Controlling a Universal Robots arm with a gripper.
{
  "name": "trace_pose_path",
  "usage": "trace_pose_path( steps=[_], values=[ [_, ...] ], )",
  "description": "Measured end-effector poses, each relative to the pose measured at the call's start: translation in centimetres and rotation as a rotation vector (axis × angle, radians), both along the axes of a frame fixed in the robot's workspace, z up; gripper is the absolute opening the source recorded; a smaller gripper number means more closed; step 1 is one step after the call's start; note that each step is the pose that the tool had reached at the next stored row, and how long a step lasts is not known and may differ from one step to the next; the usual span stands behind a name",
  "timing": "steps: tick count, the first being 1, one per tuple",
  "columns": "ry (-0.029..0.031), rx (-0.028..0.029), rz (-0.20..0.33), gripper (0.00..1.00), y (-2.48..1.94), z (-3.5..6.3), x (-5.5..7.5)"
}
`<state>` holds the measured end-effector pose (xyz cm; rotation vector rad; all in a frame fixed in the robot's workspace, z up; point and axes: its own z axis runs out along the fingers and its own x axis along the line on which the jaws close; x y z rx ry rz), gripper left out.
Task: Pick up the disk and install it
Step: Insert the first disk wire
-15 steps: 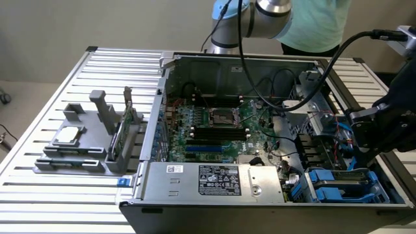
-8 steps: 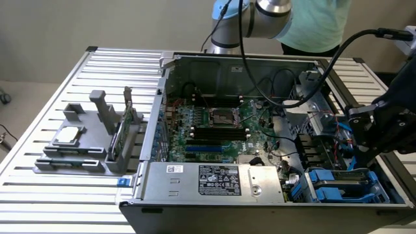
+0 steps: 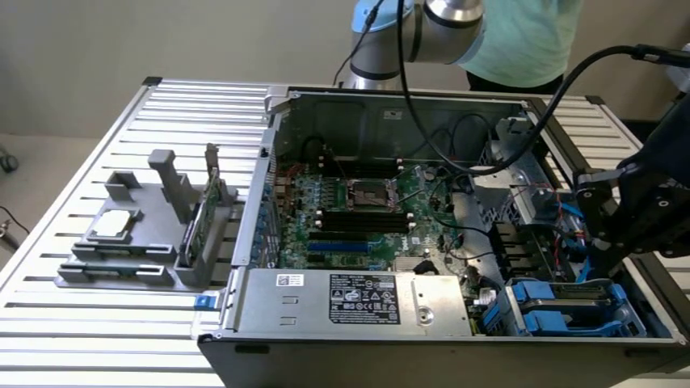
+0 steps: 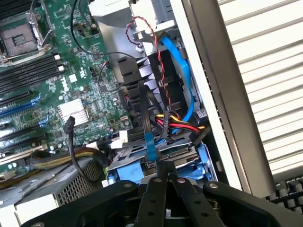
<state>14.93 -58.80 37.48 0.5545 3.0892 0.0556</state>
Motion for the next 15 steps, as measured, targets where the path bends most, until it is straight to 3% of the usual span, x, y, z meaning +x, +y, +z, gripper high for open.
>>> trace_pose_path(
  steps=[15],
  values=[
    [-0.0035,0.0116,-0.148,0.11,0.00,0.15,0.00]
  ],
)
